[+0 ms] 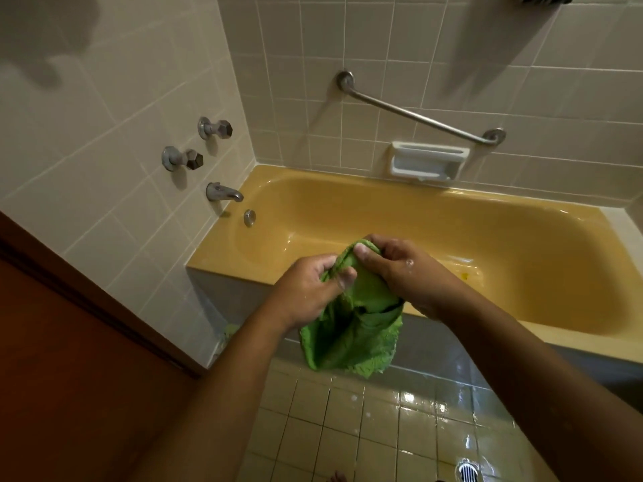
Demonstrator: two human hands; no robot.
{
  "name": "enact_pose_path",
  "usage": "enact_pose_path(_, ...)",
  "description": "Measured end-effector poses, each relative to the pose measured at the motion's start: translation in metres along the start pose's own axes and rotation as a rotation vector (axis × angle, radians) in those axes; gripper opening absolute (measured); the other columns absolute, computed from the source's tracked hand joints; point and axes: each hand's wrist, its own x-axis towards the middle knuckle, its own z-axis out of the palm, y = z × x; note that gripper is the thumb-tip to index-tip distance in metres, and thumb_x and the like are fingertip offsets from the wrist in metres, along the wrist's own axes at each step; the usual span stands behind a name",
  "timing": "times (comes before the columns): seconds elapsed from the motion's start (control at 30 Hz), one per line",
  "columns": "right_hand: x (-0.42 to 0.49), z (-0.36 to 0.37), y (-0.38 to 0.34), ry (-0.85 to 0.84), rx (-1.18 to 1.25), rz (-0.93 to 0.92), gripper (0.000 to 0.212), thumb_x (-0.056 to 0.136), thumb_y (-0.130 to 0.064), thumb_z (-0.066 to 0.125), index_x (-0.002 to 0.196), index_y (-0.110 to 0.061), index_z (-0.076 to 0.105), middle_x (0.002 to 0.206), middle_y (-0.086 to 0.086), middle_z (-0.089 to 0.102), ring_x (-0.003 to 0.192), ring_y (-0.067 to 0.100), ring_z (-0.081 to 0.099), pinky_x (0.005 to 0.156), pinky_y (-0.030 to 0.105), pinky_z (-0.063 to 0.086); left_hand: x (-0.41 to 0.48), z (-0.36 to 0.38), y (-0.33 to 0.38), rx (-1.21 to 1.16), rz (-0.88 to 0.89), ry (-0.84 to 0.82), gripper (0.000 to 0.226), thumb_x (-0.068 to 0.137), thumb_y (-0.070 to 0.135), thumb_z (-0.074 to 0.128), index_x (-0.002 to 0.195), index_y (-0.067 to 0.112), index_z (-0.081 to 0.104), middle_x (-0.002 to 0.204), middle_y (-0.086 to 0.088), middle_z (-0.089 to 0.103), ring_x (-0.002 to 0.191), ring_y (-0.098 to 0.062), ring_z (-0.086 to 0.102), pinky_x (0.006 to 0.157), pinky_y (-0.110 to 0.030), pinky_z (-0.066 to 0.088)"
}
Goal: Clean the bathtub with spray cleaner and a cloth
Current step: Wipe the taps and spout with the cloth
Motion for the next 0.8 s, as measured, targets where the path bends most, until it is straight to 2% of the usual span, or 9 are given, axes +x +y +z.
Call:
enact_pose_path(0.1, -0.006, -0.009, 0.012, -0.108, -0.039, 0.078, 0.029, 0.101, -0.039, 0.064, 0.121, -0.018, 0.063, 0.105, 0.011, 0.077, 0.095, 0.028, 0.076, 0.079, 0.043, 0.063, 0.002, 0.000, 0.006, 0.009, 0.058, 0.188, 0.017, 0.101, 0.044, 0.061, 0.102, 0.031, 0.072, 0.095, 0.024, 0.076, 0.094, 0.009, 0.069, 0.086, -0.020, 0.057)
enact_pose_path(0.2, -0.012, -0.012, 0.032, -0.173, -0.196, 0.142, 0.032, 0.097, -0.034, 0.070, 0.125, -0.020, 0.063, 0.107, 0.008, 0.077, 0.095, 0.024, 0.077, 0.080, 0.042, 0.064, 0.007, -0.002, 0.006, -0.163, 0.074, 0.364, 0.025, 0.103, 0.041, 0.058, 0.106, 0.021, 0.071, 0.097, 0.005, 0.078, 0.096, -0.008, 0.072, 0.088, -0.034, 0.060)
enact_pose_path(0.3, -0.018, -0.007, 0.056, -0.169, -0.496, 0.157, 0.007, 0.098, -0.025, 0.070, 0.103, -0.026, 0.067, 0.090, -0.002, 0.074, 0.080, 0.006, 0.070, 0.075, 0.032, 0.058, 0.012, -0.007, 0.007, -0.212, 0.066, 0.455, 0.026, 0.106, 0.040, 0.056, 0.104, 0.019, 0.071, 0.091, 0.003, 0.074, 0.090, -0.009, 0.068, 0.081, -0.031, 0.056)
enact_pose_path(0.37, -0.021, -0.004, 0.067, -0.124, -0.627, 0.112, 0.009, 0.099, -0.030, 0.067, 0.091, -0.032, 0.068, 0.085, -0.009, 0.069, 0.074, -0.002, 0.060, 0.071, 0.029, 0.049, 0.013, -0.013, 0.005, -0.239, 0.047, 0.496, 0.027, 0.105, 0.043, 0.056, 0.100, 0.022, 0.072, 0.093, -0.003, 0.072, 0.089, -0.014, 0.064, 0.080, -0.034, 0.055)
enact_pose_path(0.43, -0.021, -0.002, 0.070, 0.013, -0.457, 0.084, 0.016, 0.099, -0.043, 0.064, 0.090, -0.032, 0.071, 0.093, -0.009, 0.071, 0.082, 0.000, 0.062, 0.074, 0.032, 0.051, 0.014, -0.017, 0.003, -0.218, 0.014, 0.475, 0.028, 0.104, 0.047, 0.057, 0.102, 0.023, 0.073, 0.098, -0.008, 0.077, 0.092, -0.023, 0.071, 0.085, -0.044, 0.059)
enact_pose_path(0.5, -0.017, 0.001, 0.069, 0.121, -0.289, 0.061, 0.017, 0.096, -0.049, 0.066, 0.102, -0.033, 0.069, 0.112, -0.015, 0.070, 0.096, 0.005, 0.066, 0.082, 0.035, 0.056, 0.012, -0.019, 0.001, -0.155, -0.005, 0.395, 0.023, 0.103, 0.045, 0.059, 0.104, 0.027, 0.072, 0.102, 0.000, 0.078, 0.103, -0.017, 0.073, 0.088, -0.044, 0.060)
enact_pose_path(0.6, -0.003, 0.014, 0.061, 0.048, -0.210, 0.042, 0.039, 0.095, -0.044, 0.071, 0.131, -0.039, 0.057, 0.131, -0.018, 0.062, 0.103, 0.000, 0.065, 0.086, 0.030, 0.060, 0.009, -0.020, 0.002, -0.185, 0.007, 0.268, 0.023, 0.101, 0.044, 0.060, 0.109, 0.025, 0.071, 0.104, 0.005, 0.078, 0.105, -0.011, 0.072, 0.090, -0.036, 0.057)
enact_pose_path(0.7, 0.010, 0.025, 0.061, -0.026, -0.252, 0.039, 0.031, 0.095, -0.039, 0.073, 0.124, -0.034, 0.063, 0.115, -0.006, 0.070, 0.094, 0.008, 0.068, 0.083, 0.032, 0.059, 0.010, -0.024, 0.007, -0.228, 0.053, 0.277, 0.025, 0.100, 0.040, 0.060, 0.109, 0.019, 0.071, 0.095, 0.004, 0.075, 0.096, -0.012, 0.070, 0.085, -0.034, 0.056)
enact_pose_path(0.8, 0.010, 0.026, 0.069, -0.027, -0.174, 0.075, 0.019, 0.096, -0.031, 0.074, 0.106, -0.019, 0.063, 0.085, 0.008, 0.074, 0.070, 0.020, 0.066, 0.065, 0.037, 0.056, 0.012, -0.032, 0.009, -0.351, 0.055, 0.423, 0.022, 0.105, 0.032, 0.057, 0.103, 0.015, 0.071, 0.092, -0.005, 0.074, 0.091, -0.017, 0.070, 0.084, -0.037, 0.059)
